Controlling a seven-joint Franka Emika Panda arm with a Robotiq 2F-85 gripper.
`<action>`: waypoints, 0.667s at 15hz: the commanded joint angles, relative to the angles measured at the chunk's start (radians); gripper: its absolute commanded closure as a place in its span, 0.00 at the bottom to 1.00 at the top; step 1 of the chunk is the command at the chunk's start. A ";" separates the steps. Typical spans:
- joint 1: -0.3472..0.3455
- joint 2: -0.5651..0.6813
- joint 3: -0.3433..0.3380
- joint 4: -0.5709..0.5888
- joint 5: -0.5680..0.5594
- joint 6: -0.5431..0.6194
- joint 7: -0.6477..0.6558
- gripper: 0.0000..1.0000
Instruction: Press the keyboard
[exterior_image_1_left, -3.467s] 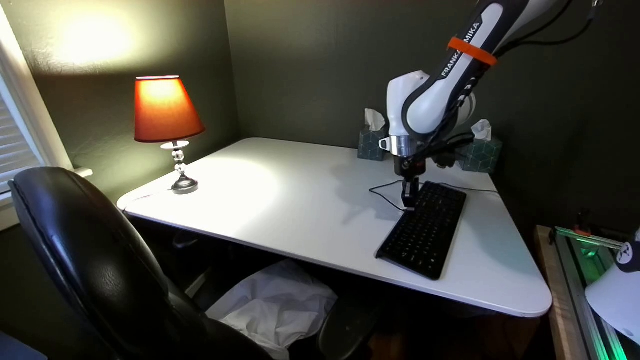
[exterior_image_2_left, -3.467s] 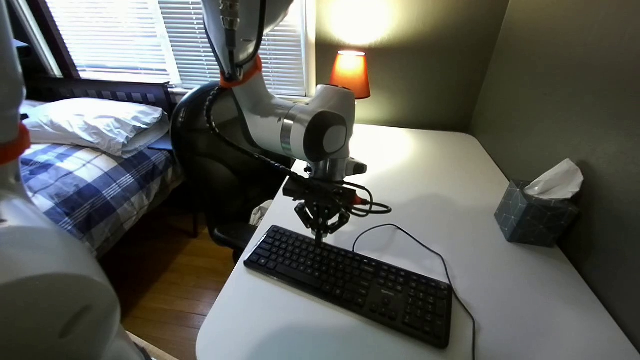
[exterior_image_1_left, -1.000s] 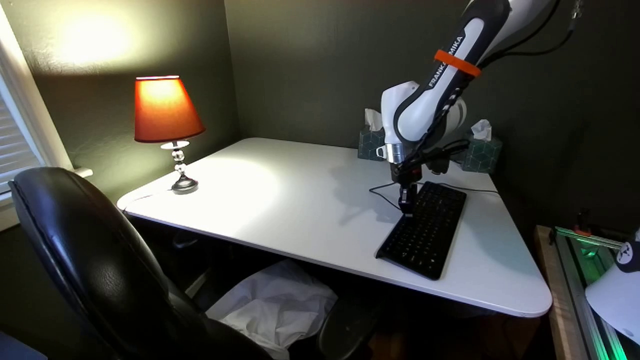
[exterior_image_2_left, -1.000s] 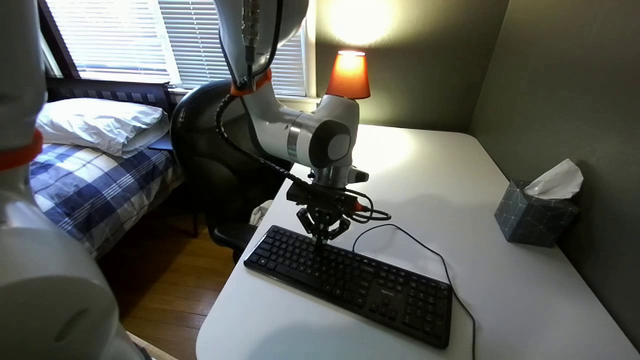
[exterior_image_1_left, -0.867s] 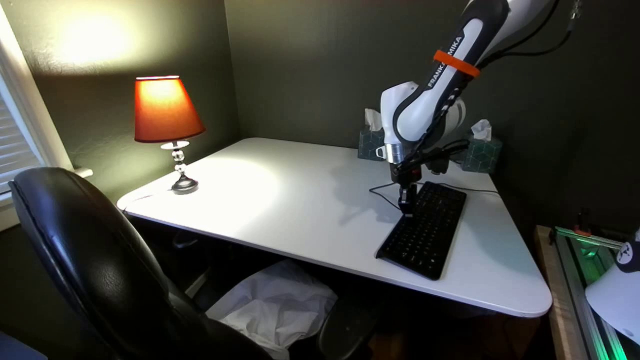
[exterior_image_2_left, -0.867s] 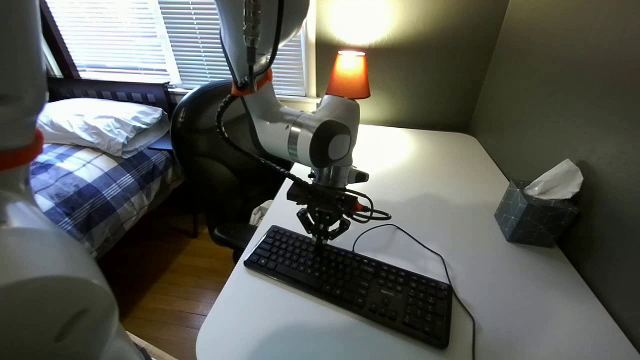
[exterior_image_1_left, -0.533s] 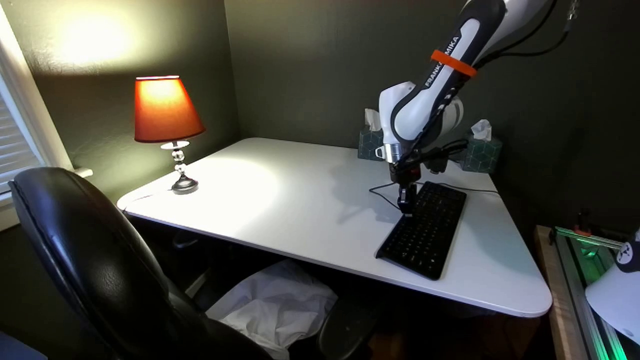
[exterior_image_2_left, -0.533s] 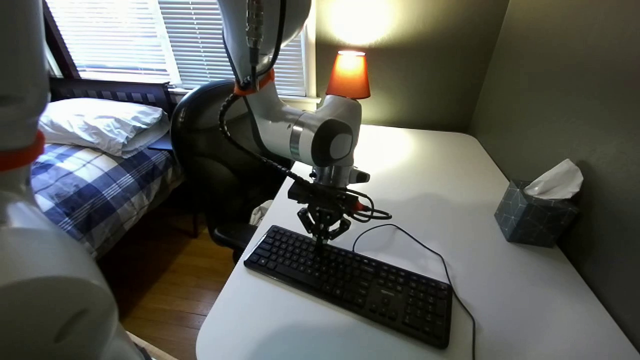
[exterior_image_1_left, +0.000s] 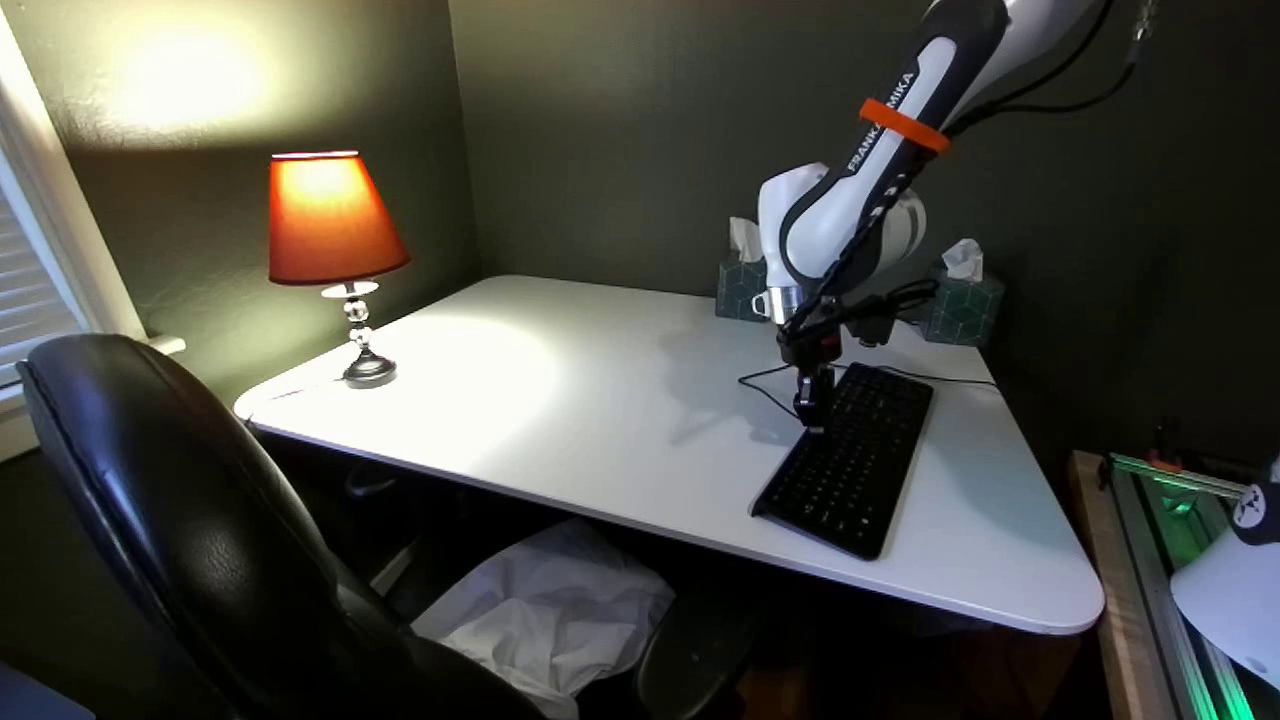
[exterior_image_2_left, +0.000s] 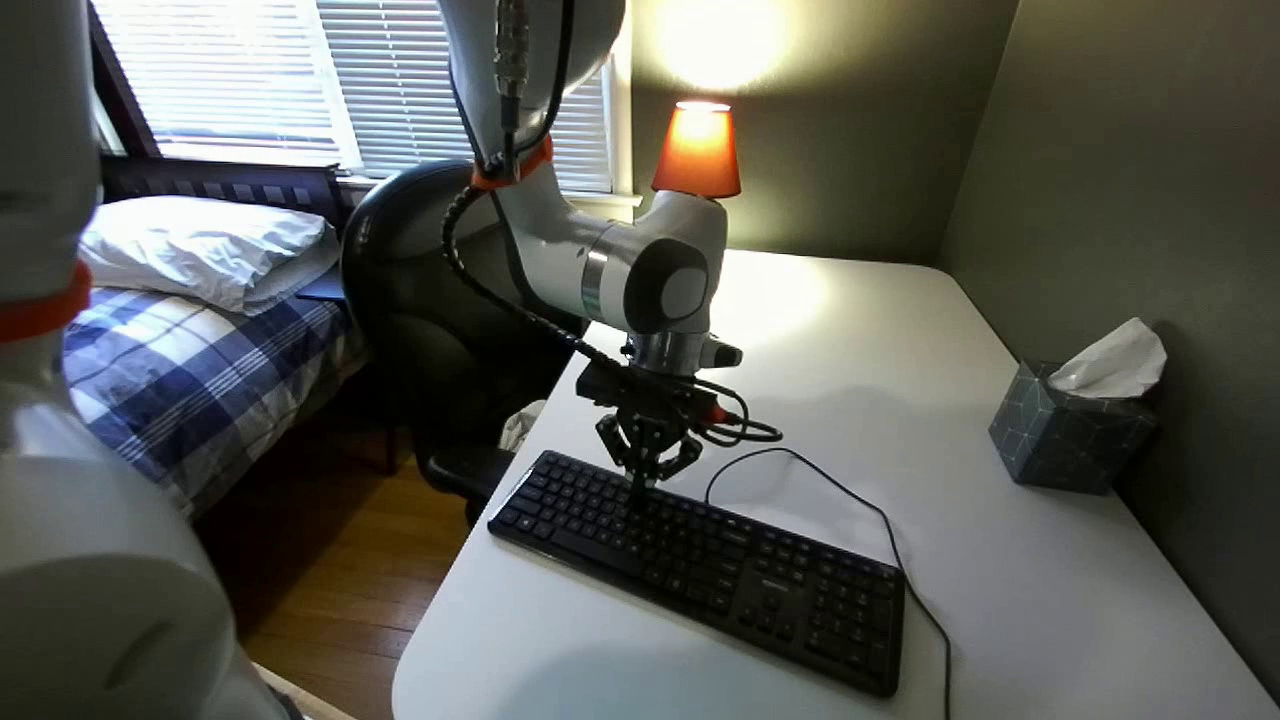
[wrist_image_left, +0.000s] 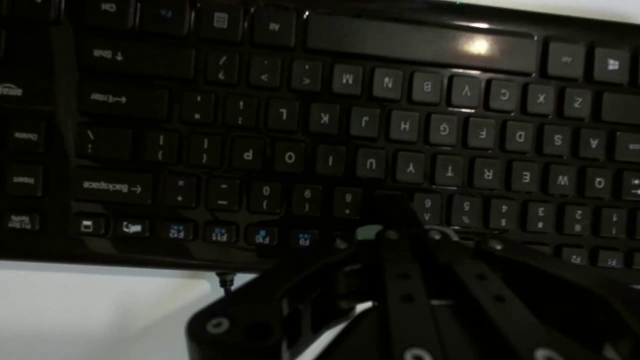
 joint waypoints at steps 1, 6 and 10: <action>-0.007 0.034 0.012 0.014 0.019 0.025 0.002 1.00; -0.002 0.038 0.008 0.010 0.005 0.038 0.009 1.00; -0.008 0.006 0.013 -0.011 0.015 0.040 -0.009 1.00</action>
